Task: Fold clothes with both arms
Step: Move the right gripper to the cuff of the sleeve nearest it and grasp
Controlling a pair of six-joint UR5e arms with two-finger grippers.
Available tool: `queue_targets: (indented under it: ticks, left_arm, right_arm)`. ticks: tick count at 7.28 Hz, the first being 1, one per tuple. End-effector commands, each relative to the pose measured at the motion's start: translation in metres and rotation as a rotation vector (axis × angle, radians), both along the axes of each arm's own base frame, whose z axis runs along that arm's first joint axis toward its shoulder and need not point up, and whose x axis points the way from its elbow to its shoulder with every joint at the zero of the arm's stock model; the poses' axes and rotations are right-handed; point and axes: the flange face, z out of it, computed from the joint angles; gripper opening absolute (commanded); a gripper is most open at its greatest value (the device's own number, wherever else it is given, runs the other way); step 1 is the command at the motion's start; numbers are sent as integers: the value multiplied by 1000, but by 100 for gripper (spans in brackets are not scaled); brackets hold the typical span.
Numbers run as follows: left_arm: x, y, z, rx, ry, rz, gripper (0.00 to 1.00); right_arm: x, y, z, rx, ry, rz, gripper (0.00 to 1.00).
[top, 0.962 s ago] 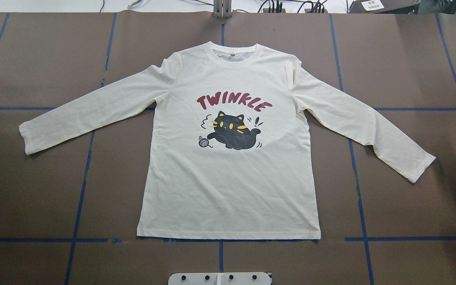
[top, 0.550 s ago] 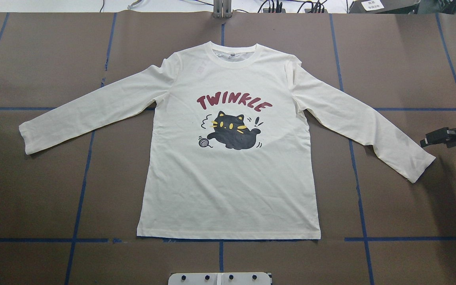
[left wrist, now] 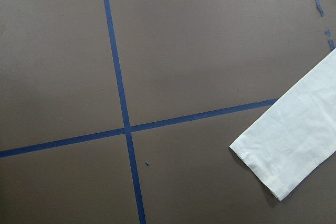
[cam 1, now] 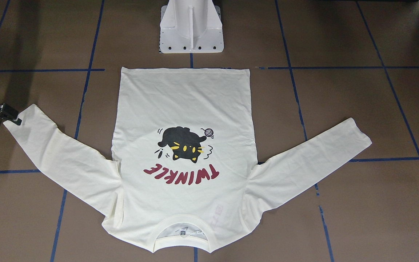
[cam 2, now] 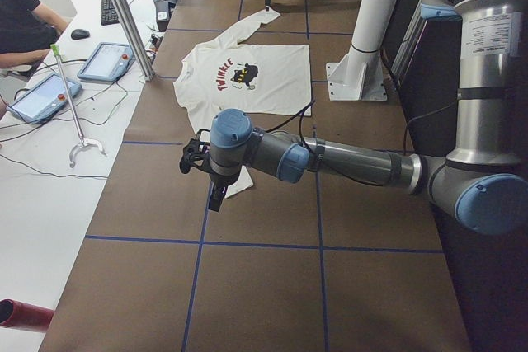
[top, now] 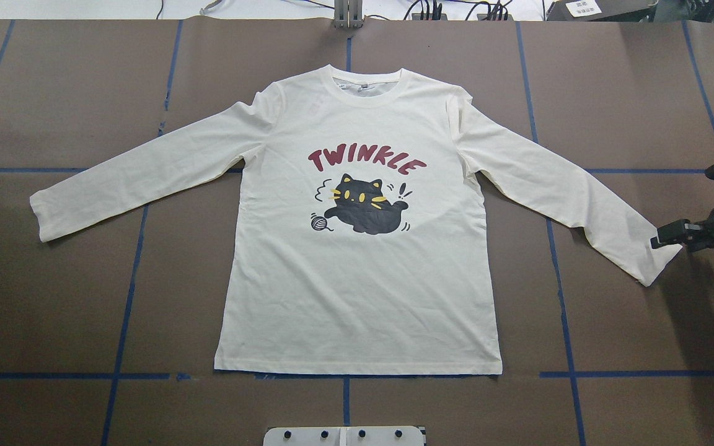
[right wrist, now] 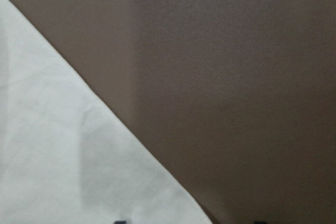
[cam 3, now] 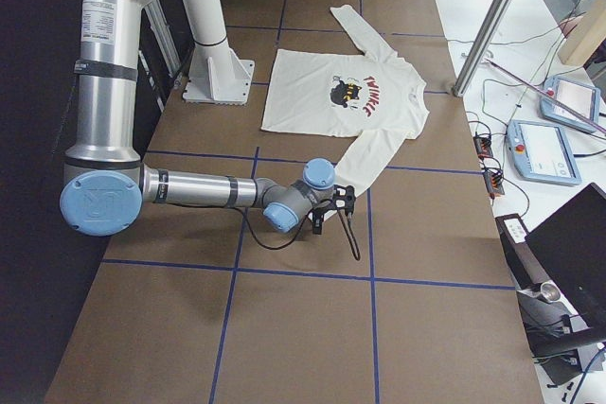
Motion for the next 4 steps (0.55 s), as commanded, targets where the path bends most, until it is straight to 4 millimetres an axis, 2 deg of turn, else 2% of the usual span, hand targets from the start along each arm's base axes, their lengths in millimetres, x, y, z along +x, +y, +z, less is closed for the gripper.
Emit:
queue_targets:
  ticks: [1, 4]
  left_arm:
    - [0, 0, -3, 5, 0, 0, 100]
    - [1, 0, -3, 5, 0, 2, 100]
  right_arm:
    - [1, 2, 2, -11, 5, 10, 0]
    - [-2, -1, -12, -3, -18, 9, 0]
